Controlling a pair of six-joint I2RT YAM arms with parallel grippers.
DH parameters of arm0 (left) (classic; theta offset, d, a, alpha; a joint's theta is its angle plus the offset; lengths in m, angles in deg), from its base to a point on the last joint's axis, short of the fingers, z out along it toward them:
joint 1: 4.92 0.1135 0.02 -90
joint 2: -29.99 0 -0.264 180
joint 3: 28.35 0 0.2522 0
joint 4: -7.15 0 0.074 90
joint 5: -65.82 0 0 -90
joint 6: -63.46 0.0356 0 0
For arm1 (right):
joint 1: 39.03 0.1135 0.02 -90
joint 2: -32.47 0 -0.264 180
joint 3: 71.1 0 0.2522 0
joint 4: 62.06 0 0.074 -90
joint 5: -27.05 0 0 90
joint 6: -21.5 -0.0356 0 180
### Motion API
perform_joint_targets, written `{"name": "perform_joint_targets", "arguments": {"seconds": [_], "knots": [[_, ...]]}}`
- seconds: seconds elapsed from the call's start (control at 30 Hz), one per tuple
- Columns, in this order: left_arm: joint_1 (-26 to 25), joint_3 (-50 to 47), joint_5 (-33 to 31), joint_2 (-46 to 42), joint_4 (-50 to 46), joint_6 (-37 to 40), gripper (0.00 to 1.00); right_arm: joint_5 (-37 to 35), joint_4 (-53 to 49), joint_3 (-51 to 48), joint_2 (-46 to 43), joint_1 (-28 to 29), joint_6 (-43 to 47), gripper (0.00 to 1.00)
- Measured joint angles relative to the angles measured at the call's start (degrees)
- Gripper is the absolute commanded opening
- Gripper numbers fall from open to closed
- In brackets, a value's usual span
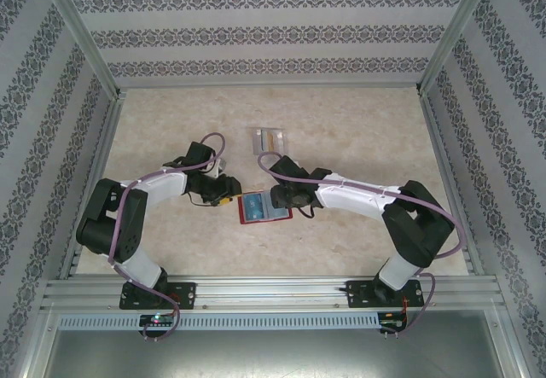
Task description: Put the credit cards into the card holder
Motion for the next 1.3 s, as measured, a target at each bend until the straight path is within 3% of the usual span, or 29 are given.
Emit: {"name": "perform_joint_targets", "arguments": {"seconds": [0.6, 1.1, 1.3], "knots": [[-0.07, -3.30, -2.86, -3.69, -1.05, 0.39, 0.44, 2.60, 0.39, -1.18, -2.82, -3.37, -1.18, 0.52], [-0.07, -4.07, -4.48, -3.78, -1.05, 0.39, 0.45, 4.39, 3.56, -5.07, -4.42, 4.63, -7.54, 0.53], [-0.07, -4.07, -4.63, -3.78, -1.05, 0.42, 0.45, 4.87, 5.22, -5.38, -2.49, 4.85, -8.39, 0.55]]}}
